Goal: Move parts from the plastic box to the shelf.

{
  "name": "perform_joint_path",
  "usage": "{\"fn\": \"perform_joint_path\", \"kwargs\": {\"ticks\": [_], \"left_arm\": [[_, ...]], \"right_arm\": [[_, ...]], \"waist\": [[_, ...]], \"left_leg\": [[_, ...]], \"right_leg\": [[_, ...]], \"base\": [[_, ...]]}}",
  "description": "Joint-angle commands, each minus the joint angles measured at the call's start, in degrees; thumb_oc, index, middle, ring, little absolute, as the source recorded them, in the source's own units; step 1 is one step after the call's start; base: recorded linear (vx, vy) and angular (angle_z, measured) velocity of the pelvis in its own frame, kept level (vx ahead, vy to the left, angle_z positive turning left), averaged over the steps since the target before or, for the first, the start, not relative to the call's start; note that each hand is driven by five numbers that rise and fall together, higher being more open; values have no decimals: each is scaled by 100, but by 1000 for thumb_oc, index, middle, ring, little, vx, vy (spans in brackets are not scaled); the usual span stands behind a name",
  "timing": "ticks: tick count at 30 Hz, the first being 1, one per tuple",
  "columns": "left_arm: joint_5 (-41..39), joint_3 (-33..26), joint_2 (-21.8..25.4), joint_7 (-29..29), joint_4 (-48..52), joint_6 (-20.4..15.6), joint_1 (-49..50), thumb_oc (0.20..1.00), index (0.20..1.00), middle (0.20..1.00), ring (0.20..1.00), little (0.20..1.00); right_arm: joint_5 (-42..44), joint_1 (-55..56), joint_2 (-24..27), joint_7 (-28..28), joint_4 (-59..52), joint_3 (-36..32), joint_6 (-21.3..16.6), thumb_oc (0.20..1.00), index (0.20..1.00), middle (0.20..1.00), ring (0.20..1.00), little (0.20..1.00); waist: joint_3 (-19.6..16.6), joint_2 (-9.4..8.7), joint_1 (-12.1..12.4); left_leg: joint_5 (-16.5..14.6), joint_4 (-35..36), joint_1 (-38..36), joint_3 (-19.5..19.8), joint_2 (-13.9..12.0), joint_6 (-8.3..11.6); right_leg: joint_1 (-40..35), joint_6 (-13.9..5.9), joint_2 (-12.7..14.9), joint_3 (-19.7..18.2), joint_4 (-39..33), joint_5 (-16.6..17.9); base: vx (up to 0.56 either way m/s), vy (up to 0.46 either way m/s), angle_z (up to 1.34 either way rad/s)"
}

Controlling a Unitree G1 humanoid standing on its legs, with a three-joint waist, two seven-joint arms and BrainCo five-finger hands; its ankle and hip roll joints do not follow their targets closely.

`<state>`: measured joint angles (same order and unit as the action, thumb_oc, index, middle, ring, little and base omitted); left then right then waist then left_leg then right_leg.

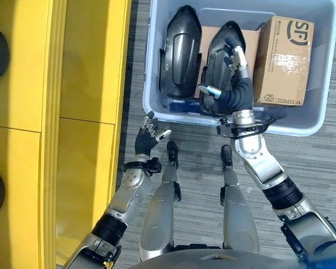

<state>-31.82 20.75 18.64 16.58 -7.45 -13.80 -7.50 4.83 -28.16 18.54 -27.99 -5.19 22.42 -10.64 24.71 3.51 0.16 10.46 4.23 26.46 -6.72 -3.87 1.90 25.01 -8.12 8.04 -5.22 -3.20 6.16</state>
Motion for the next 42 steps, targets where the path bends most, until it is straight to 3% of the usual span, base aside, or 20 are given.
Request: {"fn": "perform_joint_path", "kwargs": {"ticks": [1,10,18,42], "left_arm": [[292,-202,236,71,478,-222,152,1000,1000,1000,1000,1000],[370,-221,235,131,483,-249,146,1000,1000,1000,1000,1000],[372,-192,226,135,445,-315,127,1000,1000,1000,1000,1000],[160,-5,218,29,357,-390,48,1000,1000,1000,1000,1000]], "right_arm": [[-615,-3,-56,-291,-332,-305,-128,1000,1000,1000,1000,1000],[-1054,123,-8,-632,-257,-594,-3,1000,1000,1000,1000,1000],[-1429,100,23,-1110,458,-870,264,1000,1000,1000,1000,1000],[-595,-717,-195,-1286,2799,-858,319,1000,1000,1000,1000,1000]], "waist": [[-76,-152,18],[-56,-153,-6],[-44,-108,6],[51,139,159]], "left_leg": [[-114,-49,-76,335,-211,312],[-122,-23,-90,319,-221,316],[-133,-36,-69,327,-221,316],[-124,-63,24,378,-158,311]], "right_leg": [[113,-49,77,-6,400,-58],[134,-63,66,6,418,-73],[161,-65,69,15,439,-75],[274,-47,97,23,502,-73]], "base": [[6,-4,-3],[0,0,0],[0,0,0],[0,0,0]]}}
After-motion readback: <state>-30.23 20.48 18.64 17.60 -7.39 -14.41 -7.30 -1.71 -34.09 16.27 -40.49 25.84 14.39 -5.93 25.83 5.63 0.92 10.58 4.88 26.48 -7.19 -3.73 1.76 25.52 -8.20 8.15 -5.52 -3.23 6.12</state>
